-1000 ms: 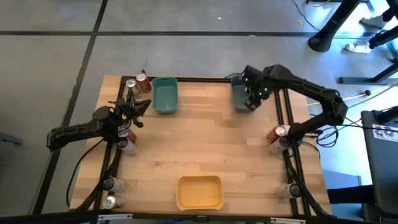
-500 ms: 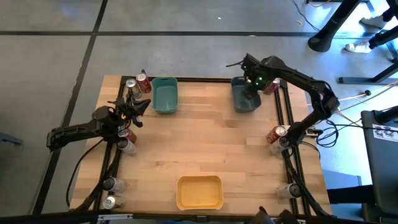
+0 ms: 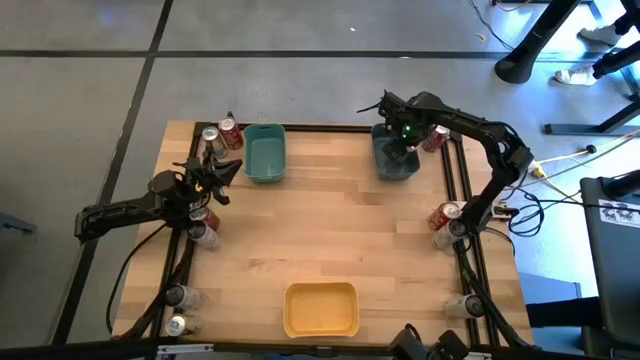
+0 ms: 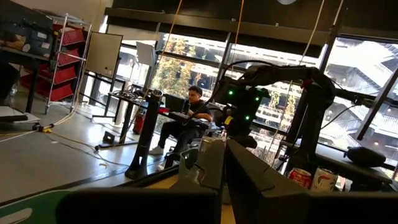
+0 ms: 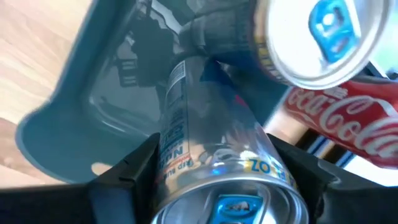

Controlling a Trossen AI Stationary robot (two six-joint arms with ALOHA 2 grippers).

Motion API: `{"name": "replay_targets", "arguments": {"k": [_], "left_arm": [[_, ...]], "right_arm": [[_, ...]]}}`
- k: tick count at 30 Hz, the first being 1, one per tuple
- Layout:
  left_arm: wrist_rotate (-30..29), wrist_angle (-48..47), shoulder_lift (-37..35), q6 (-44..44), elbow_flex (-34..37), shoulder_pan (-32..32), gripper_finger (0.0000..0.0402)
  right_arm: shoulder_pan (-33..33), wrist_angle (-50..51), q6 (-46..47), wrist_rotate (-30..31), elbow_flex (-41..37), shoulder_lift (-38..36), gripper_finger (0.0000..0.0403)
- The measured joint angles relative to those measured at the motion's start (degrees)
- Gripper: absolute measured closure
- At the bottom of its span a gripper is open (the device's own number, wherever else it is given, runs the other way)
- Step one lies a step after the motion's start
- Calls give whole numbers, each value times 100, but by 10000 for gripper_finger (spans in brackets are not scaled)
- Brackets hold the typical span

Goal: Sort soda cans
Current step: Put the bottom right blue soda can into the blue bin

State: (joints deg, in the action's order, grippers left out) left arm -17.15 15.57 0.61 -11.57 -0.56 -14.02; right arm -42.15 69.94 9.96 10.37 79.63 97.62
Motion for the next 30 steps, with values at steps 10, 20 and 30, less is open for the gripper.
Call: {"name": "replay_targets", "arguments": {"k": [10,20,30], "left_arm": [[0,1,0,0,0,-1,393],[0,2,-1,0,2,0,393],[0,4,1,-2,0,0,393]], "right_arm": [[0,-306,3,-35,-426,10,177],[11,-560,-8,129,-554,2,149],[11,-599,-19,306,-548,2,87]]}}
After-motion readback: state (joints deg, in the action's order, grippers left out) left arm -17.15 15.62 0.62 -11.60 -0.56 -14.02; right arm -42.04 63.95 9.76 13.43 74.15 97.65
